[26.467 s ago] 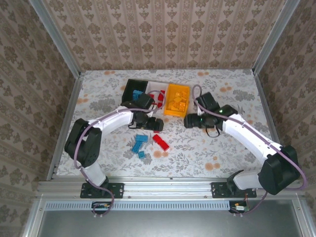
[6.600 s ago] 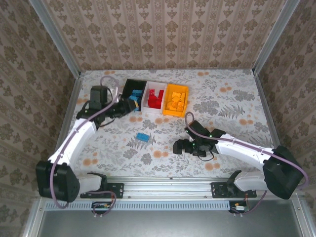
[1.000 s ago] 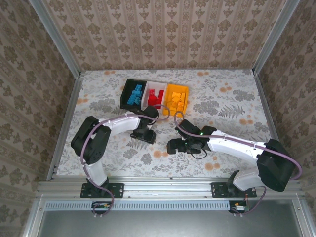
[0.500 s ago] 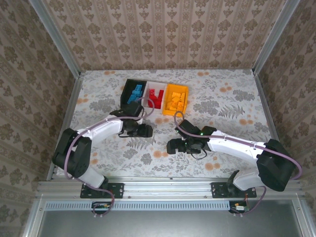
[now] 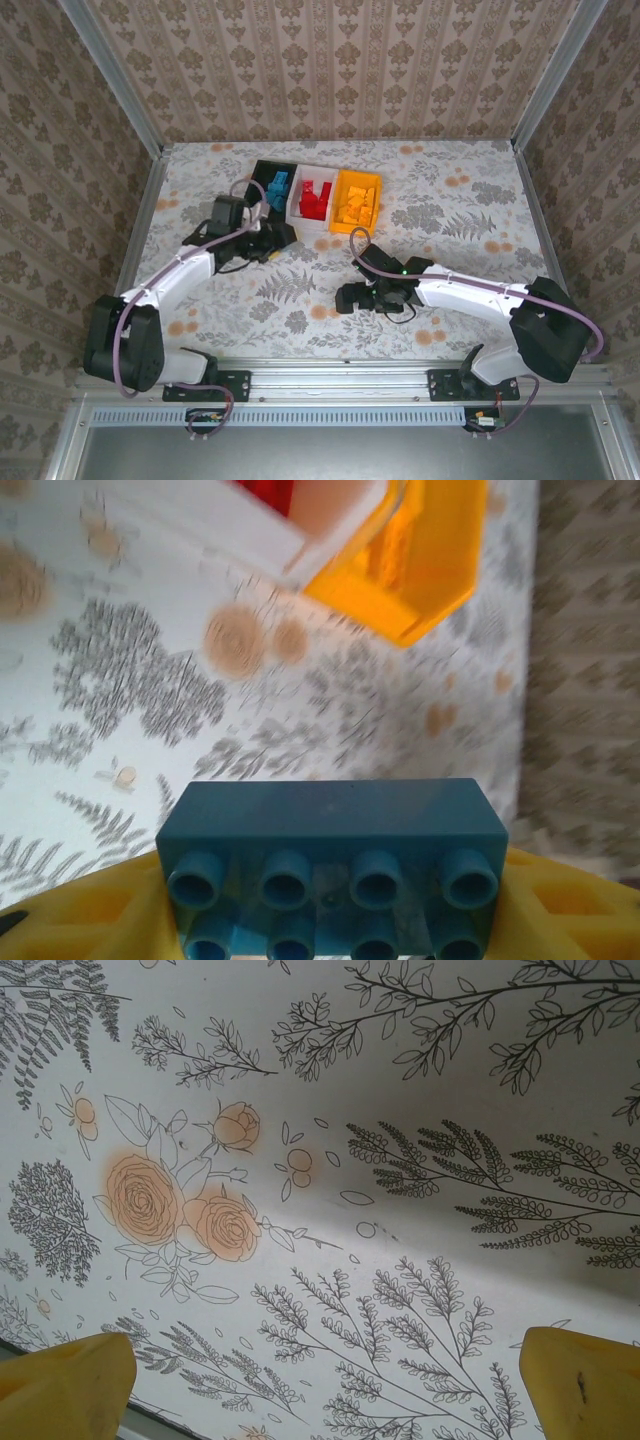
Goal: Sort the legos into containers by color
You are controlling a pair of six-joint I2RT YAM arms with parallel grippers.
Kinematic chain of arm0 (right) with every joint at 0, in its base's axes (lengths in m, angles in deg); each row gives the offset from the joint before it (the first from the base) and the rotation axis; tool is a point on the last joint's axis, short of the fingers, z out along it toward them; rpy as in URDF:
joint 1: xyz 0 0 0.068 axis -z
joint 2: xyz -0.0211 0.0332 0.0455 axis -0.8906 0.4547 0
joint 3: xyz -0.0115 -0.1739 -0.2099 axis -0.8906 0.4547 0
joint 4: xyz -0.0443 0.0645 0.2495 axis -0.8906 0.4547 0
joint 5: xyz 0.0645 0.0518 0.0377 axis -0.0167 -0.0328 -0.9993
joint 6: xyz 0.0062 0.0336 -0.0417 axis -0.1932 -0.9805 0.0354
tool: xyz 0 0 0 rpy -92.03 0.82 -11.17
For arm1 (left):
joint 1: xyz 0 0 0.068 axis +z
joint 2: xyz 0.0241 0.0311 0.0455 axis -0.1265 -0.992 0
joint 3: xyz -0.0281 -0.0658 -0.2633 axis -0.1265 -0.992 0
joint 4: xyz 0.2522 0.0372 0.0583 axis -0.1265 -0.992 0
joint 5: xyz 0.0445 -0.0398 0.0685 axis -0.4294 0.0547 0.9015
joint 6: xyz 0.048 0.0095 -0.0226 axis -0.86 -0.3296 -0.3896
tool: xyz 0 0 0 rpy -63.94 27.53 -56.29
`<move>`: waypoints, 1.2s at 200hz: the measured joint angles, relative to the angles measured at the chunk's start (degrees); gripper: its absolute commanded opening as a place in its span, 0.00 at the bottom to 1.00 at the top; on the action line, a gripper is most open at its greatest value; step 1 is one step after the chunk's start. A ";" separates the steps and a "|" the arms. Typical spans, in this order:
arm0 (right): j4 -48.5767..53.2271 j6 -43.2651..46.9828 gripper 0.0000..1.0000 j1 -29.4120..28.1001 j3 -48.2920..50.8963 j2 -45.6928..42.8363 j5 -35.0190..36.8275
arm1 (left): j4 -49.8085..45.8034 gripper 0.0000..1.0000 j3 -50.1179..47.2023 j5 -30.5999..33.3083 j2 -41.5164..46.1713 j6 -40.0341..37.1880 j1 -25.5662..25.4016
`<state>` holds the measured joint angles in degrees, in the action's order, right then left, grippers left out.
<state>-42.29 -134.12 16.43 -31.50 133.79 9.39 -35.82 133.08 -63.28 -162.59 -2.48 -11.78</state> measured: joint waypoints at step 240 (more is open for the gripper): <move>1.88 2.69 1.00 0.42 -5.49 -1.29 0.28 | -8.92 0.59 48.11 -3.19 -41.83 7.28 14.21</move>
<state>-40.41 -131.43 16.85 -36.98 132.50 9.67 -44.73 181.19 -66.47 -204.43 4.80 2.42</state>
